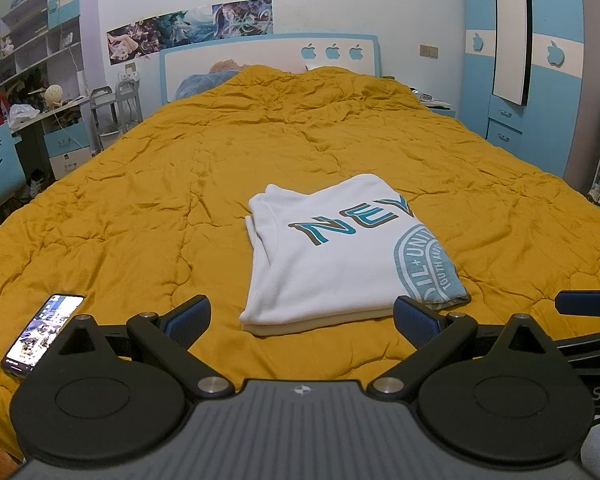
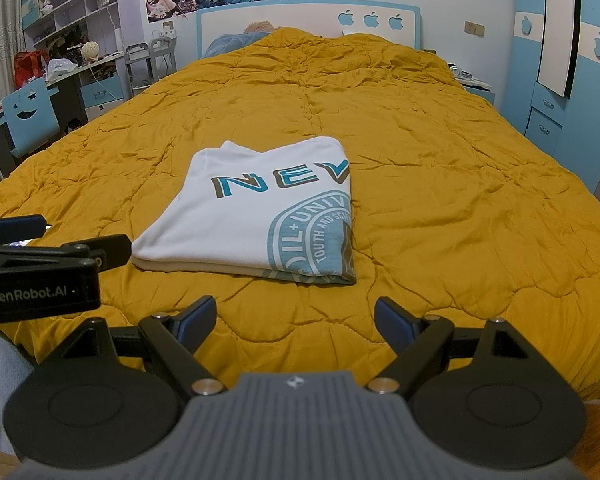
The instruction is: Fold small clothes
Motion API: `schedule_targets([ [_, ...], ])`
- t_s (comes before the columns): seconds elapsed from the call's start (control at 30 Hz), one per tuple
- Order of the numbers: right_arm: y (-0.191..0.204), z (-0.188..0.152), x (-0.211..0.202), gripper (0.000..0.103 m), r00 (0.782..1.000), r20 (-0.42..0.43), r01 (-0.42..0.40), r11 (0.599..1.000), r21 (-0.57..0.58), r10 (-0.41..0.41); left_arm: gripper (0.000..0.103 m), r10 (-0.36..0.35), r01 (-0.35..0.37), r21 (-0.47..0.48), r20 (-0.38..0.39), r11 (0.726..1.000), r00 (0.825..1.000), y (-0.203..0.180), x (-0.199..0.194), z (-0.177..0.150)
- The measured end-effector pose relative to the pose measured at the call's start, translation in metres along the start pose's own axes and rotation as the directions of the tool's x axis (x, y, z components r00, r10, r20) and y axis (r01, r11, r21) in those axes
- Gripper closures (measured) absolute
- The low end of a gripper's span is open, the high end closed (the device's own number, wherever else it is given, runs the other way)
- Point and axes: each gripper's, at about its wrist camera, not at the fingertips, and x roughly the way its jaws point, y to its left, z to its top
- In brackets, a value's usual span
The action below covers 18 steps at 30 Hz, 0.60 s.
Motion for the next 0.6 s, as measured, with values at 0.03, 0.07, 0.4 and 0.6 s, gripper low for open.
schedule_targets([
  [0.03, 0.0001, 0.0, -0.0002, 0.021, 1.0, 0.0, 0.0, 1.0, 0.0, 0.0, 0.0, 0.0, 0.0, 0.0, 0.0, 1.0, 1.0, 0.0002, -0.0001, -0.0001],
  [0.07, 0.0, 0.0, 0.0001, 0.021, 1.0, 0.0, 0.0, 1.0, 0.0, 0.0, 0.0, 0.0, 0.0, 0.001, -0.001, 1.0, 1.0, 0.0004, -0.0001, -0.0001],
  [0.4, 0.0005, -0.0002, 0.0002, 0.021, 1.0, 0.001, 0.0, 1.0, 0.0, 0.0, 0.0, 0.005, -0.005, 0.002, -0.003, 1.0, 1.0, 0.0019, -0.0007, 0.0008],
  [0.6, 0.0006, -0.0004, 0.0004, 0.021, 1.0, 0.0, 0.0, 1.0, 0.0, 0.0, 0.0, 0.009, -0.009, -0.006, 0.0, 1.0, 1.0, 0.0069, -0.0015, 0.0023],
])
